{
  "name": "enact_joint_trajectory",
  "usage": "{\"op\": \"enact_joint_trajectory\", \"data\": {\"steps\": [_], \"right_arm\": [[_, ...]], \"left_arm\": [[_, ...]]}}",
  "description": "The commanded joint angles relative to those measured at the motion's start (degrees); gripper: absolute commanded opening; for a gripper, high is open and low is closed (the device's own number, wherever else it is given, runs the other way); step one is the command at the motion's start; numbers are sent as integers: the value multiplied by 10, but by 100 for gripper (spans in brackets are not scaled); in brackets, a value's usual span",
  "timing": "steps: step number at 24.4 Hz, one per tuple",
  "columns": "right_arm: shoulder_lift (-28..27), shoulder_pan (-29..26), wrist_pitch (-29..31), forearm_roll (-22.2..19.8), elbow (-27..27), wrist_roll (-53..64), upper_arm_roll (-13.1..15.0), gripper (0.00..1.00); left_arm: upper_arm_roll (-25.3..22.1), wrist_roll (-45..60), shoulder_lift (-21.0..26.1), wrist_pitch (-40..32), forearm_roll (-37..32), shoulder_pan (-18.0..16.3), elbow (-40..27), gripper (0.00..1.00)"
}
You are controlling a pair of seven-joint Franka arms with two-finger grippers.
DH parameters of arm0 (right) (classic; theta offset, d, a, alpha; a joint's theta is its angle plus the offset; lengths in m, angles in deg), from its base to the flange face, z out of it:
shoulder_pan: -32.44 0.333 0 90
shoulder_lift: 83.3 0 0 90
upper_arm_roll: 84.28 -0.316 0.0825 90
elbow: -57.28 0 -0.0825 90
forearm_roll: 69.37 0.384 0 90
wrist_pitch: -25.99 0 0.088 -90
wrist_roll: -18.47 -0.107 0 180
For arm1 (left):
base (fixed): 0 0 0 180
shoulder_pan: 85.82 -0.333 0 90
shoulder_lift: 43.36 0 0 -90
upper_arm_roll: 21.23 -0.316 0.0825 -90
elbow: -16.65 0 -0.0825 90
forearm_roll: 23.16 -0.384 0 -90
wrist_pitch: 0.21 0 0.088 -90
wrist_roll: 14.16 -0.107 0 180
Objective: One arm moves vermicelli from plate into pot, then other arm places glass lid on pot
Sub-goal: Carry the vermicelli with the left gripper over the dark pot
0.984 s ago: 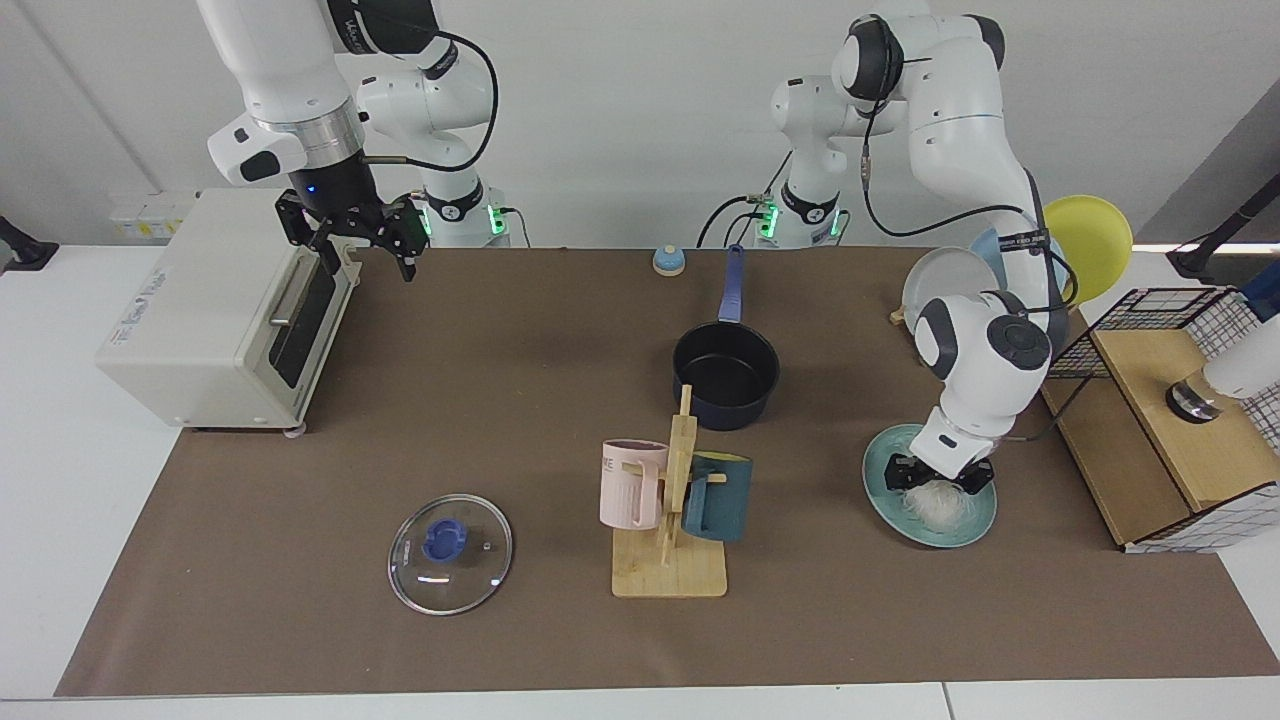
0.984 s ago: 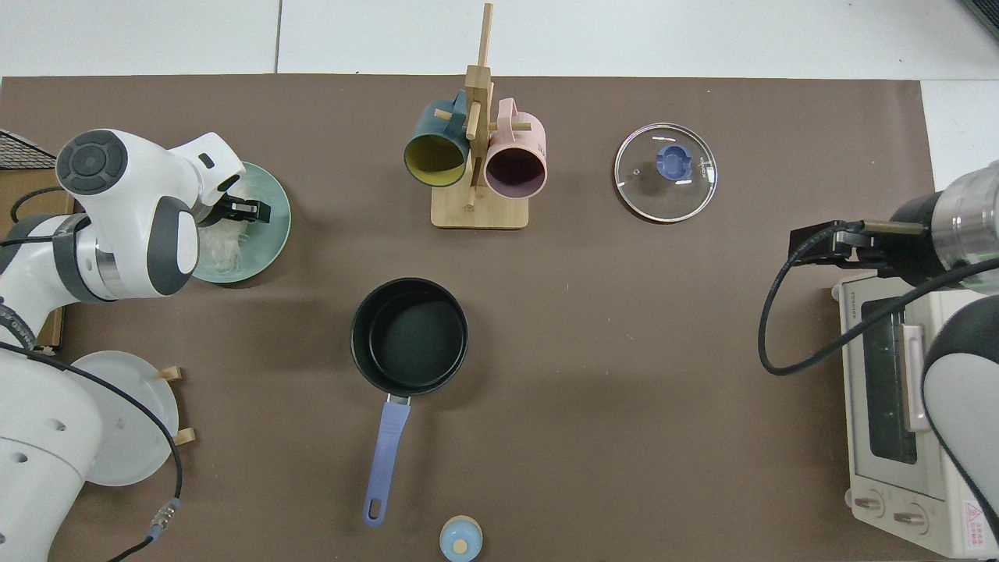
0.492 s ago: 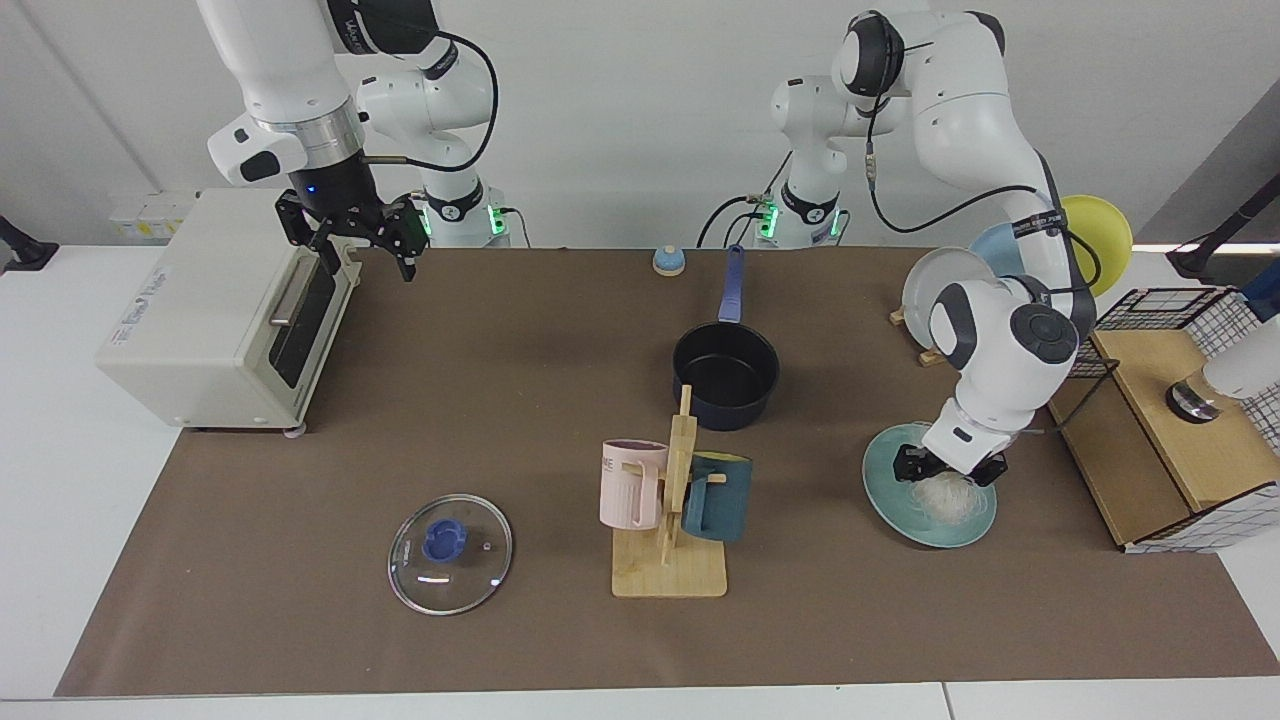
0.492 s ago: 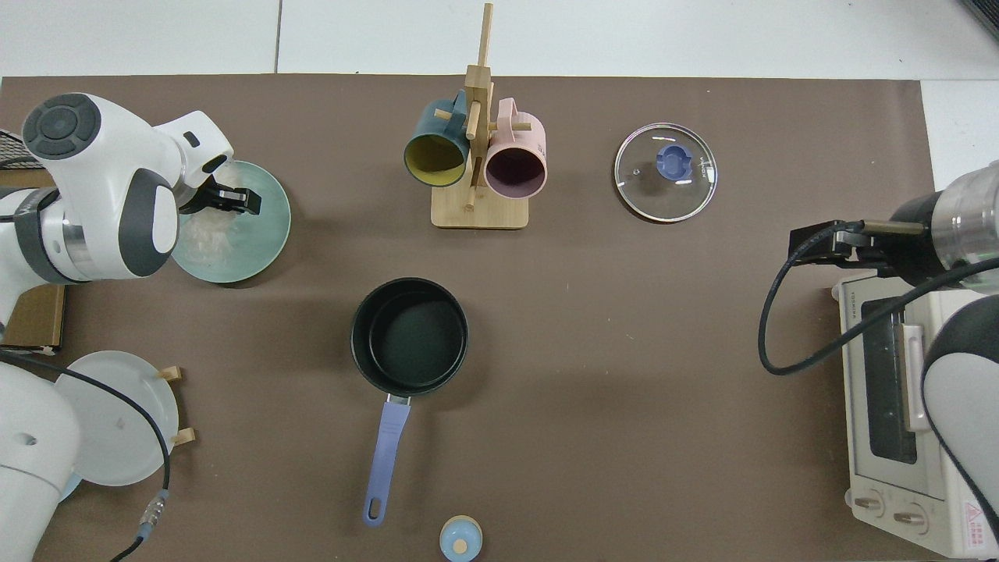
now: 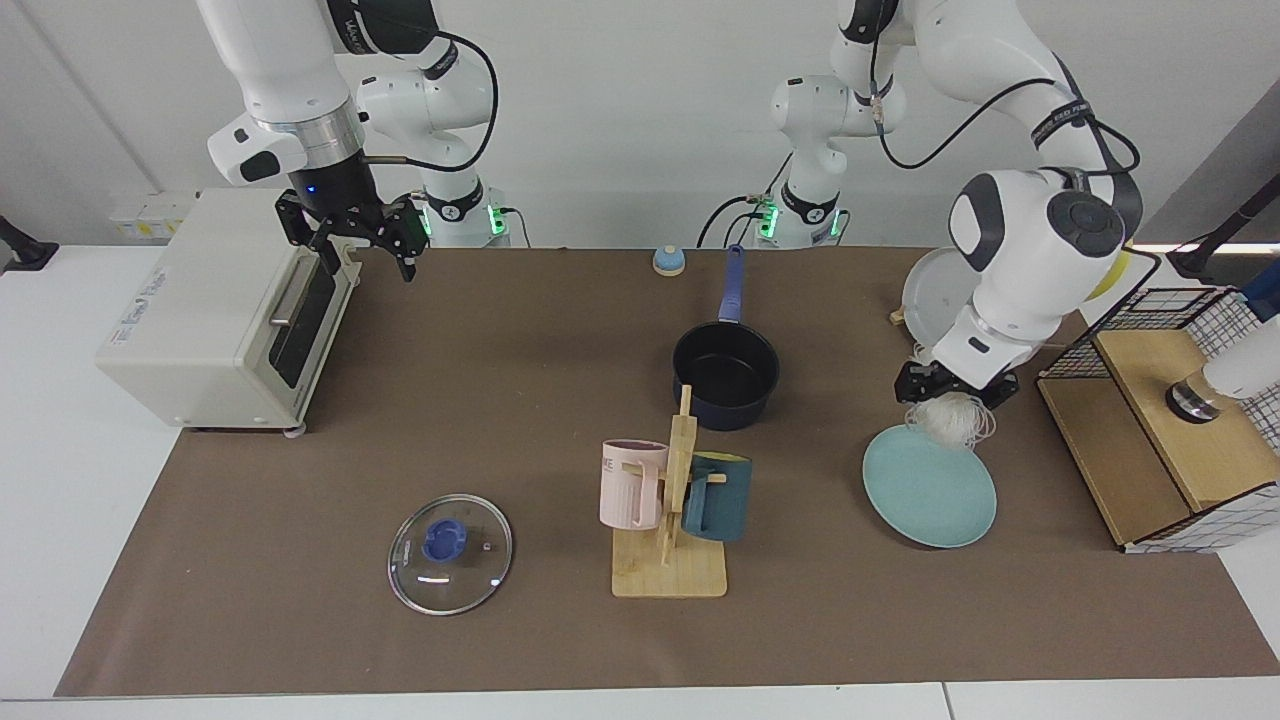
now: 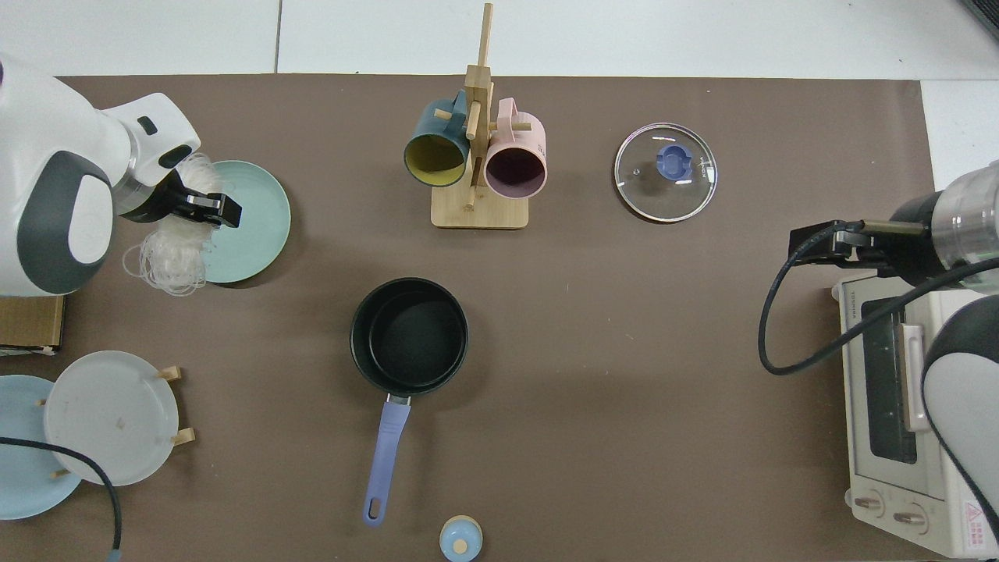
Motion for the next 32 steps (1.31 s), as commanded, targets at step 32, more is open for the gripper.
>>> {"op": "enact_joint_trajectory", "data": {"steps": [32], "right_arm": [[4,-12,6,14,2,17,-5,99]], "left_arm": [[174,354,-135,76,-19,65,-187,0]]}}
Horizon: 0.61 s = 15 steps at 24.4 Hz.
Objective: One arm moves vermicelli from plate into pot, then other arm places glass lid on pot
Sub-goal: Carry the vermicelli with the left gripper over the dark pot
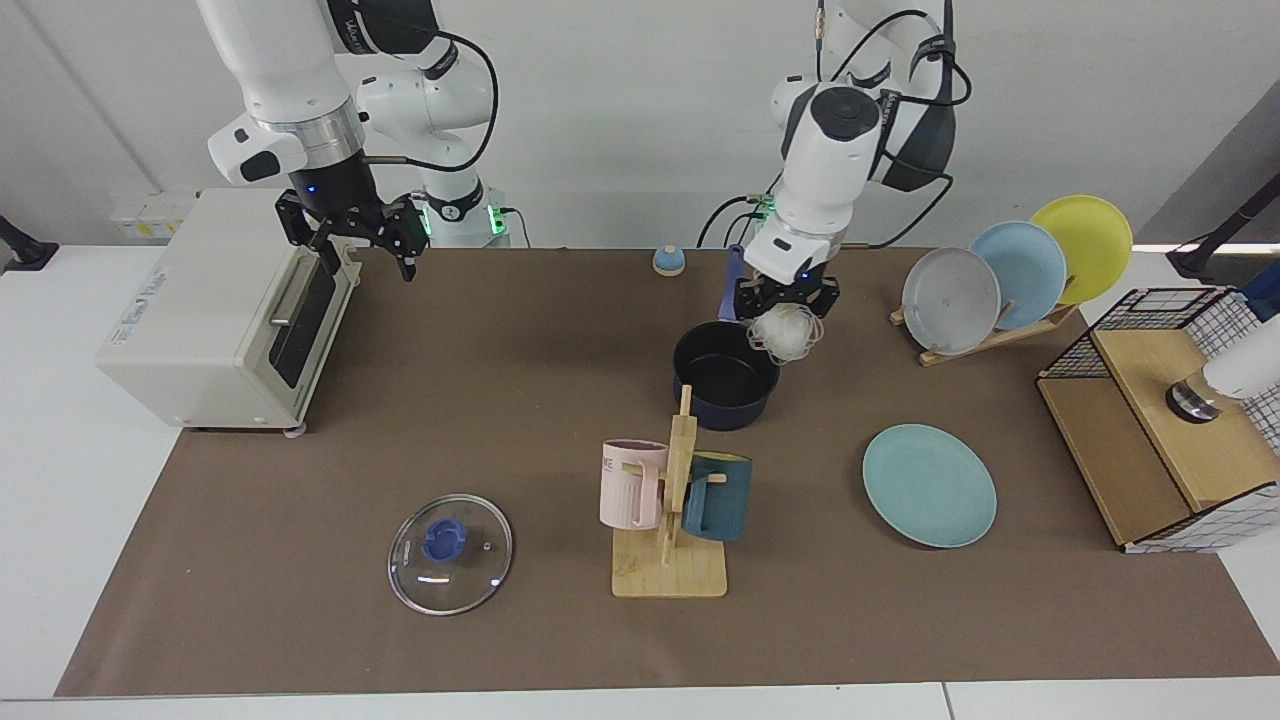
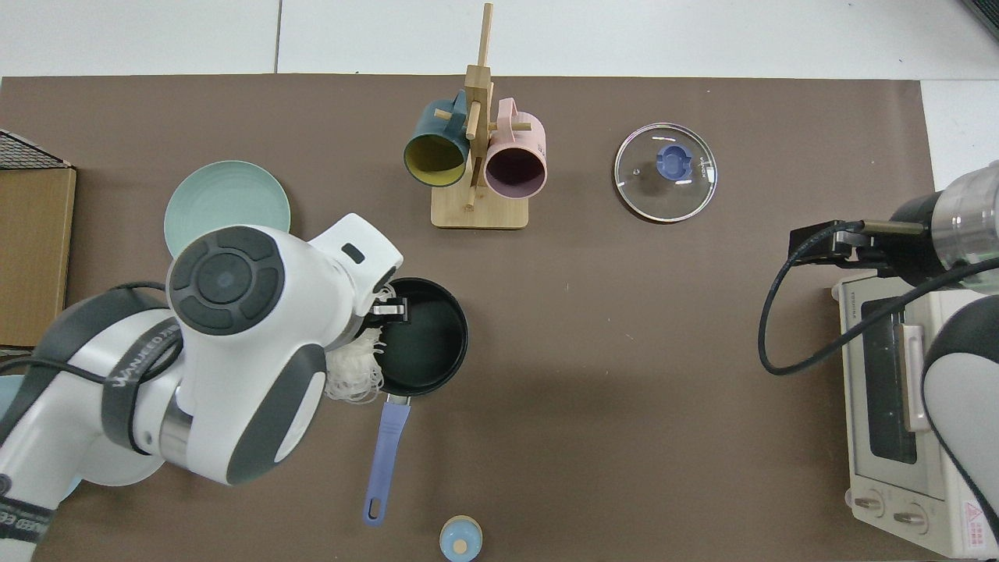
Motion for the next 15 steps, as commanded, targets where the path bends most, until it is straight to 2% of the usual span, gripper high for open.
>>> {"op": "enact_joint_trajectory", "data": {"steps": [1,10,15], "right_arm": [[4,-12,6,14,2,17,-5,99],[4,-12,6,14,2,17,-5,99],[4,-12,6,14,2,17,-5,99]], "left_arm": [[12,42,34,12,-18,2,29,0],[14,70,76,75,-34,17,5,0],[15,87,85,147,-42,20,-43,0]]}}
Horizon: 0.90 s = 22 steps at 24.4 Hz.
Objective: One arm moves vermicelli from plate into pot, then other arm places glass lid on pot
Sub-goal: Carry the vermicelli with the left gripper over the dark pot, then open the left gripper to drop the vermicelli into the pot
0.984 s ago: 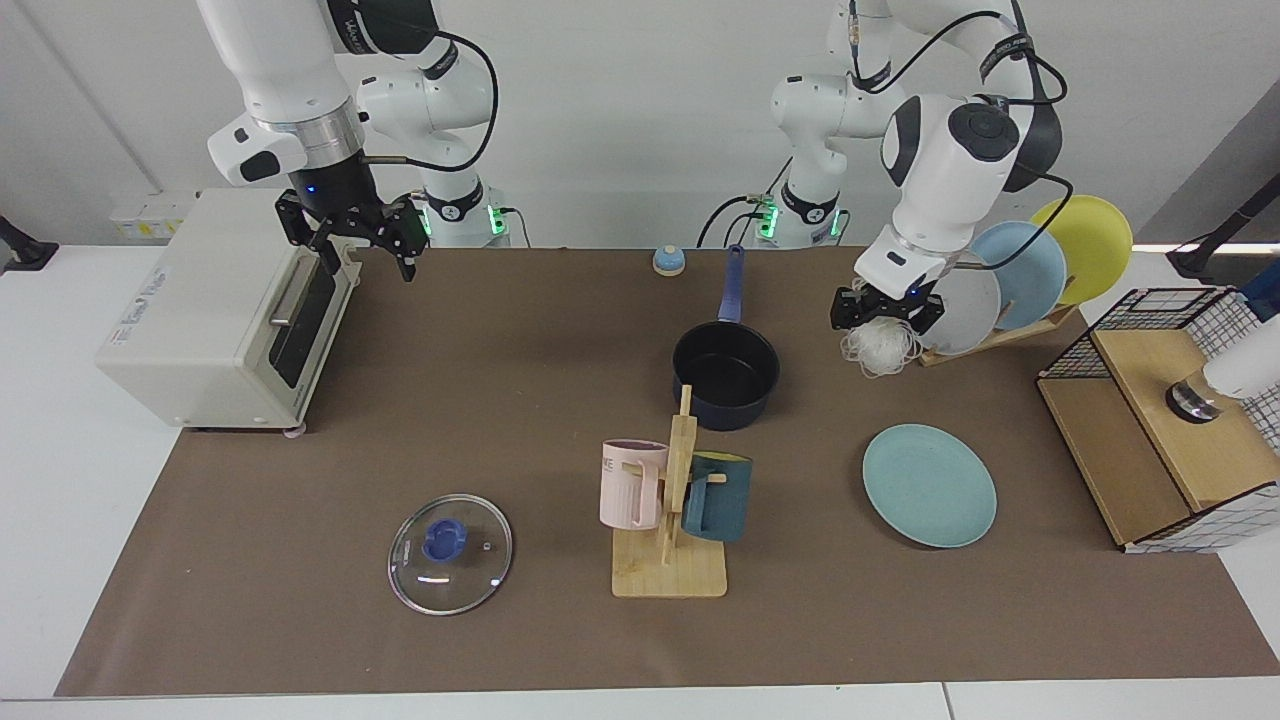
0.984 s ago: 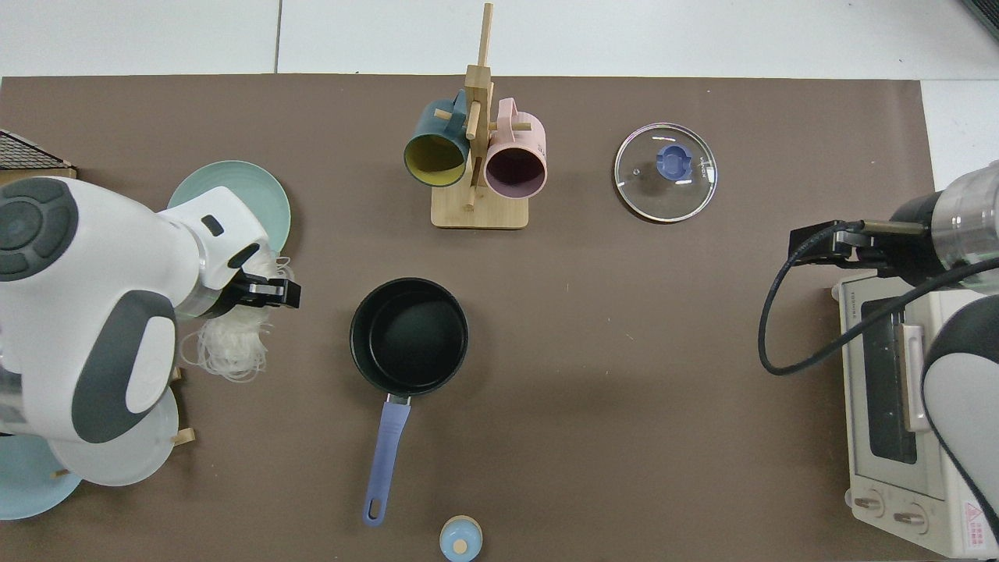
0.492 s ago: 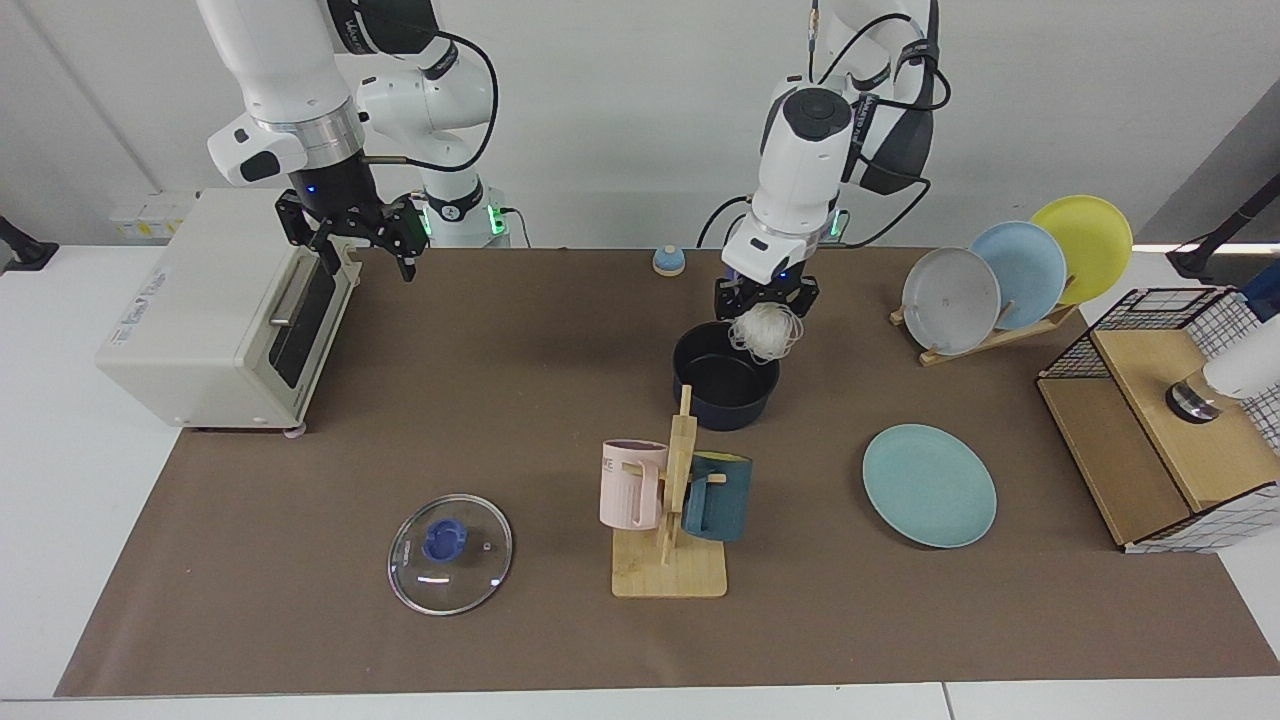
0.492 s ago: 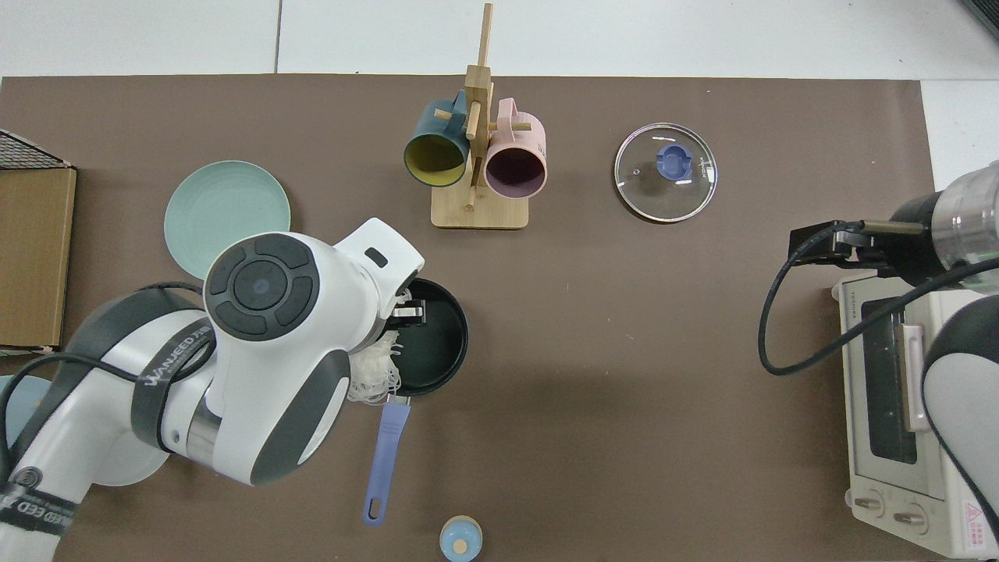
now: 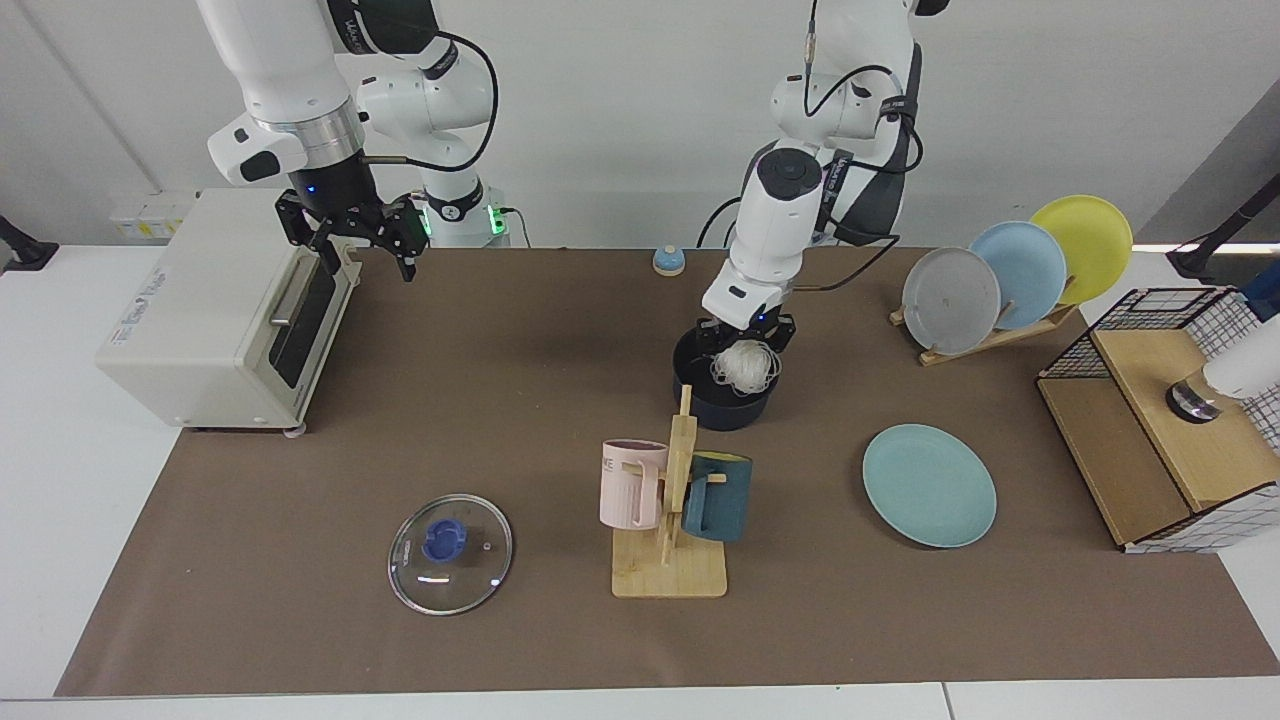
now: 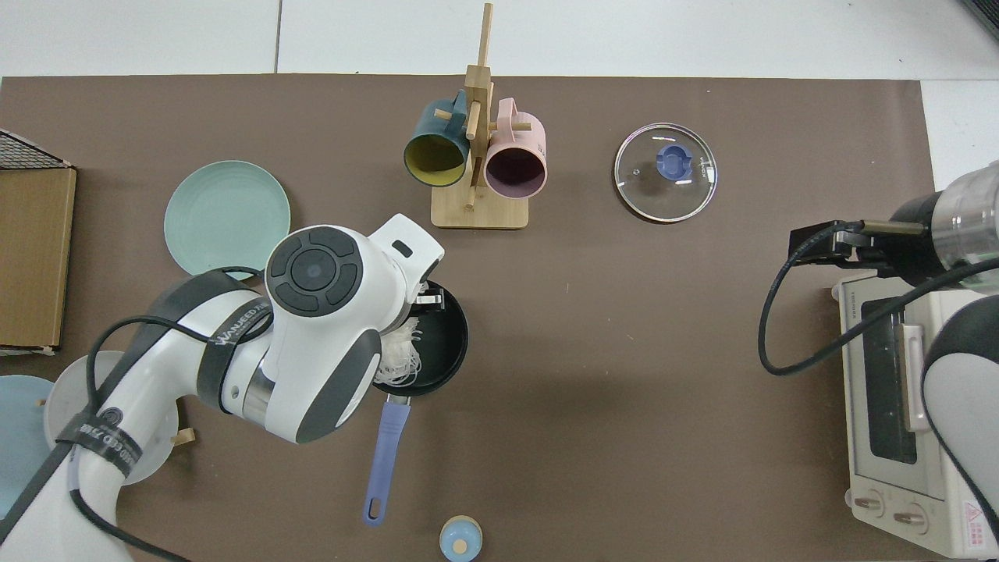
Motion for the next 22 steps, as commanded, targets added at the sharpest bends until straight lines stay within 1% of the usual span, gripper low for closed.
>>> {"op": "enact_joint_trajectory", "data": {"steps": [1,6,9,12,15,19,22], "right_arm": [[4,-12,6,14,2,17,-5,99],[4,-12,6,13,2,17,-5,99],[4,-12,6,14,2,17,-5,99],[4,-12,6,14,2,17,-5,99],[4,-12,6,14,2,17,-5,99],[4,-12,6,14,2,17,-5,99],[4,-12,6,14,2,17,-5,99]], "left_arm": [[-3,32,3,70,-19,9,-49,0],[-3,43,-3,80,-20,11,-79,0],[2,51,-4,86,-20,22,-85,0],[3,54,-3,105,-20,22,-95,0],[2,54,-3,140,-22,26,-113,0],[2,62,-6,155,-73,22,-122,0],[2,80,-7,156,-83,22,-124,0]]}}
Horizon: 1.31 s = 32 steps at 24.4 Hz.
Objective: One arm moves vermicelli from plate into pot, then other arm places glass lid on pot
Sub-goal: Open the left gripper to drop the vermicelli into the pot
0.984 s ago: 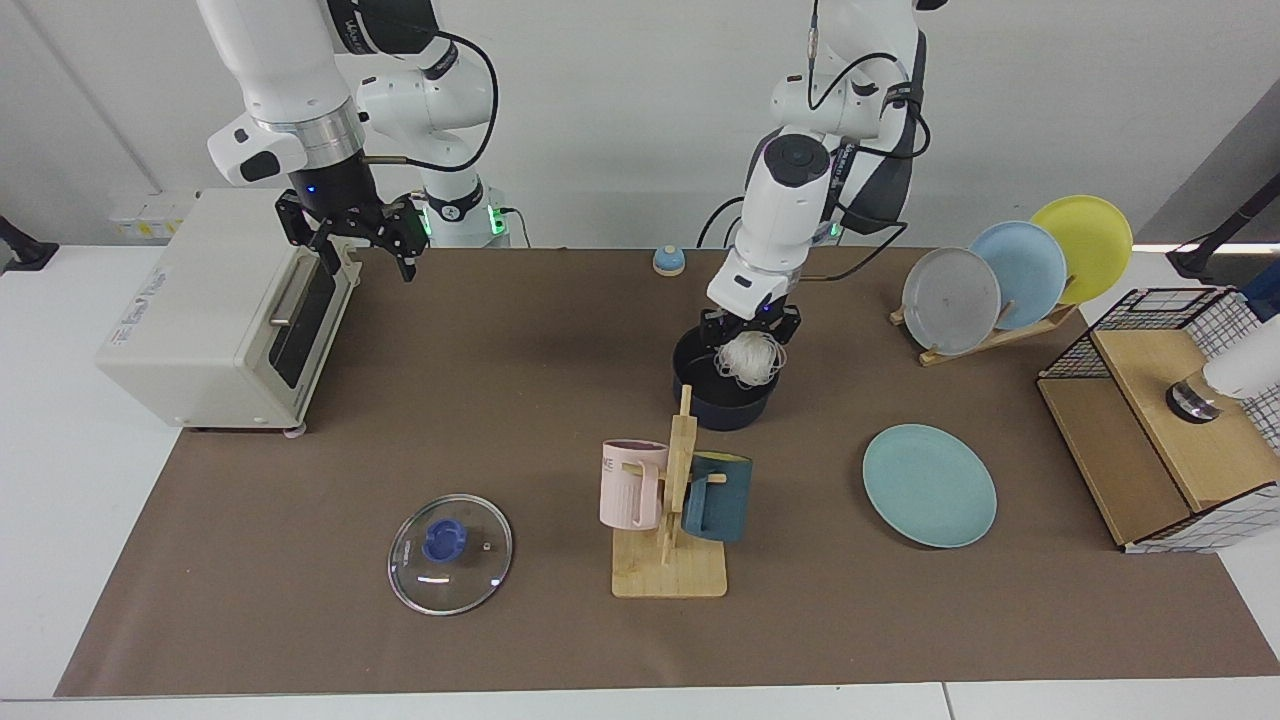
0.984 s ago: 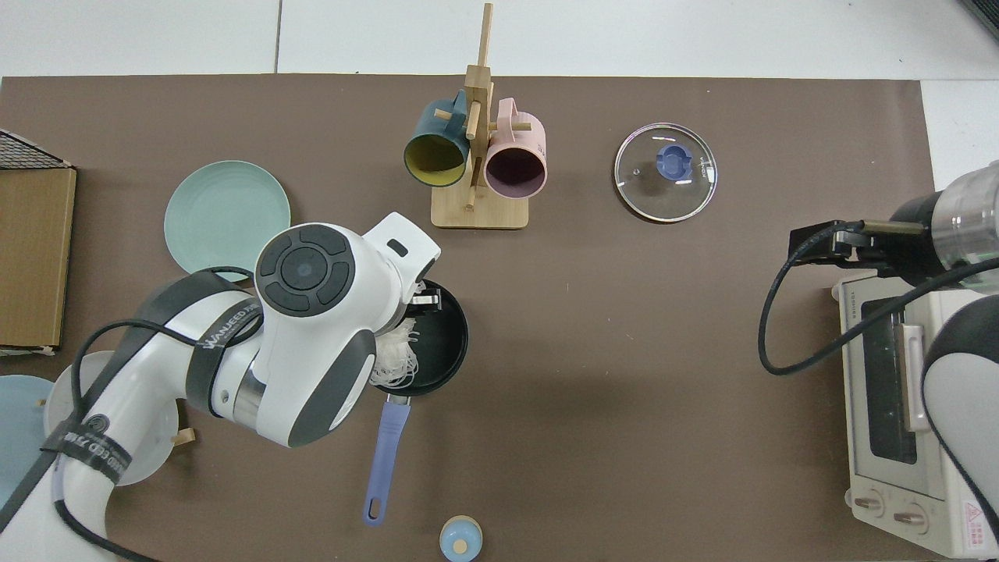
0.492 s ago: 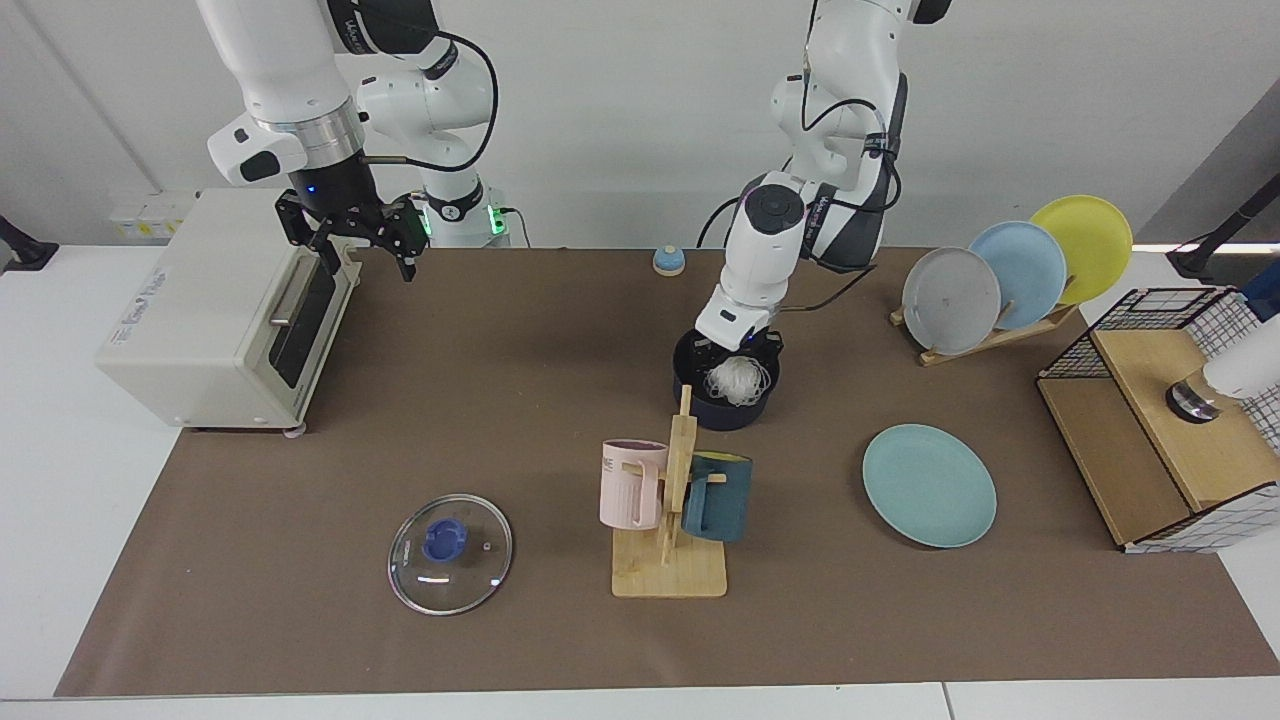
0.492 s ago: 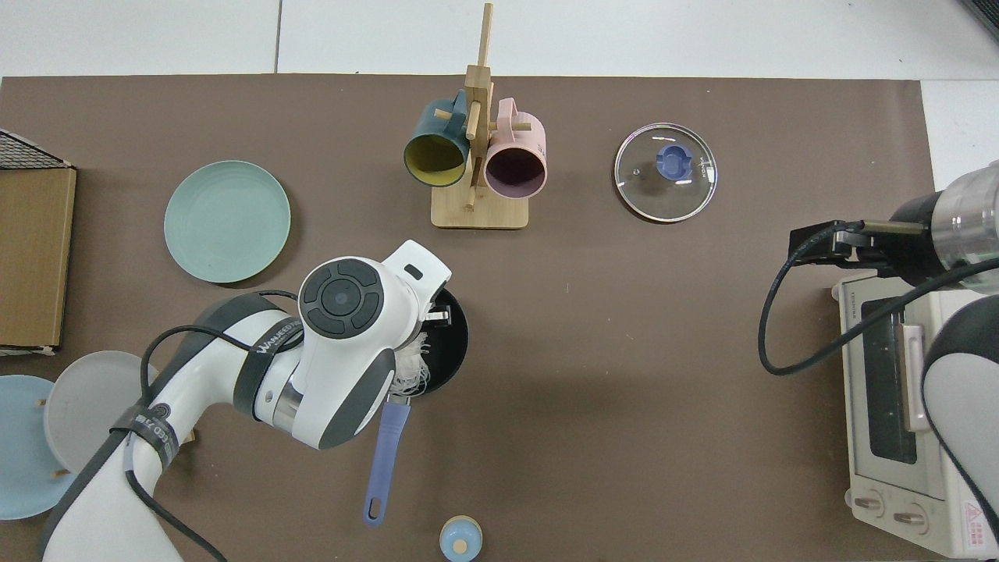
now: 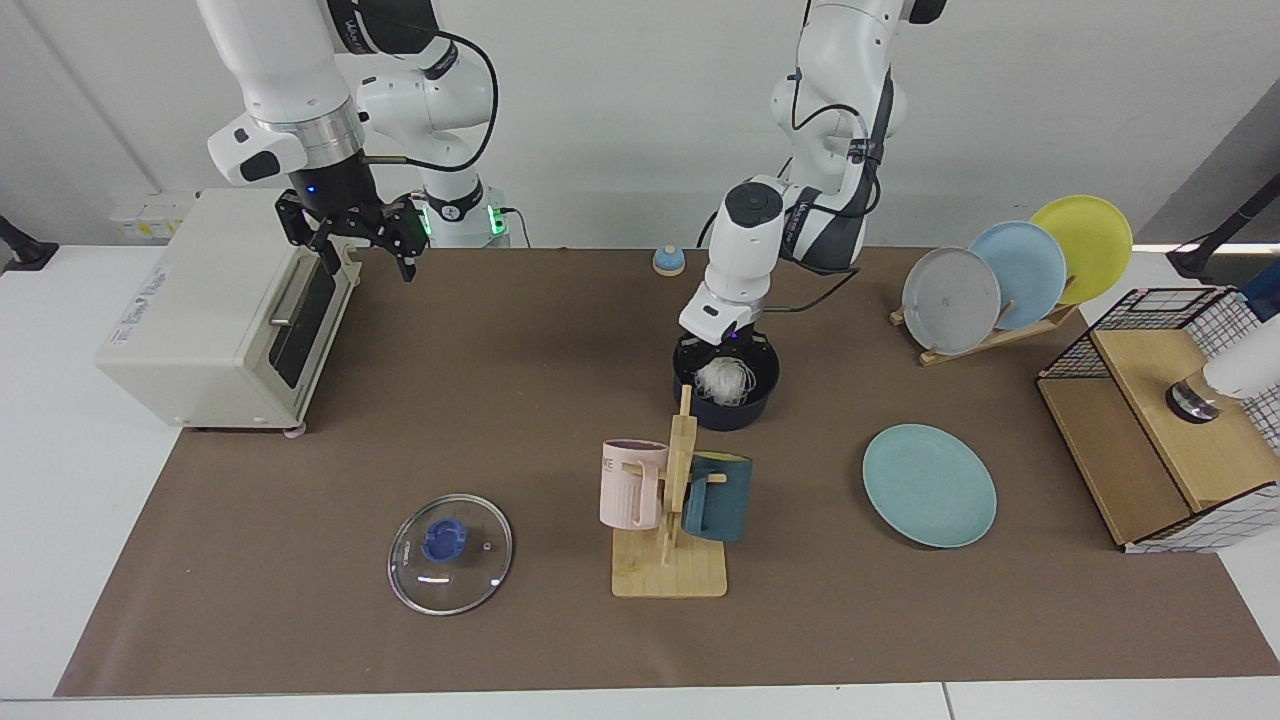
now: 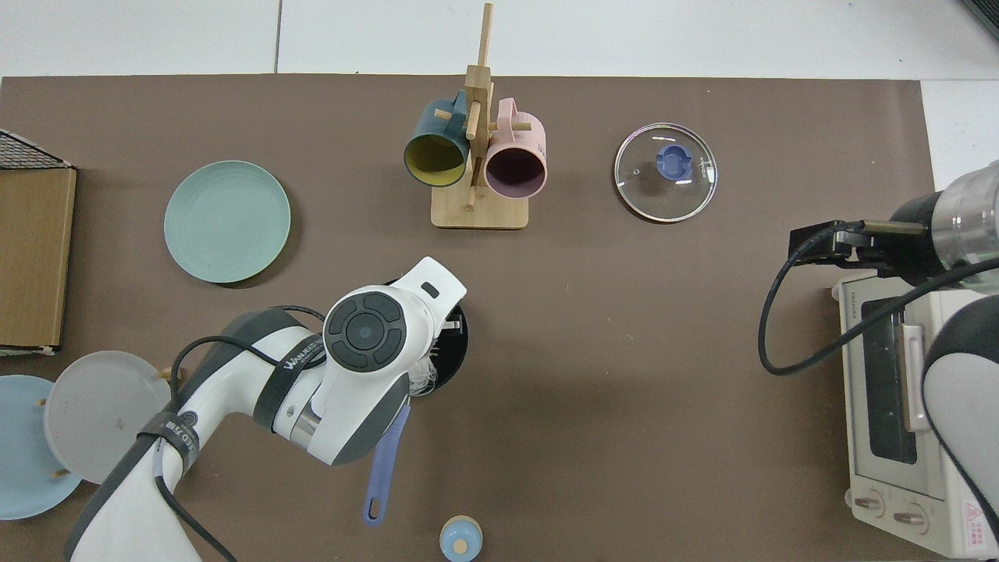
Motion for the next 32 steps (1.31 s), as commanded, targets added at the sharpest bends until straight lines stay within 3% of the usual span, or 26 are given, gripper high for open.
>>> {"op": "enact_joint_trajectory", "data": {"steps": [1,2,3,4,15,19,21,27,32], "right_arm": [[4,-12,6,13,2,17,-5,99],[4,-12,6,14,2,17,-5,99],[4,-12,6,13,2,17,-5,99],[4,-12,6,12,2,21,-5,99],[9,-27,-27,12,1,23,-5,99],[-21,-30,-31,11,-40,23,-5,98],[-62,-31,-44,4,-79,23,-5,98],[-262,-32,-53,3,-289,27,-7,98],[-365,-28,29,2,-334,26,-7,98]], "left_arm": [[-5,30,-23,20,-32,6,-27,0],[-5,30,-23,19,-32,6,-26,14],[-5,30,-23,18,-32,6,-26,72],[-5,33,-23,18,-32,5,-26,100],[-4,37,-27,7,-32,6,-18,100],[-5,28,-50,-47,-31,3,9,100],[-5,21,-60,-102,-31,3,40,100],[-33,-52,-71,-223,-4,-14,128,100],[-115,-205,-71,-276,50,-32,187,100]]}}
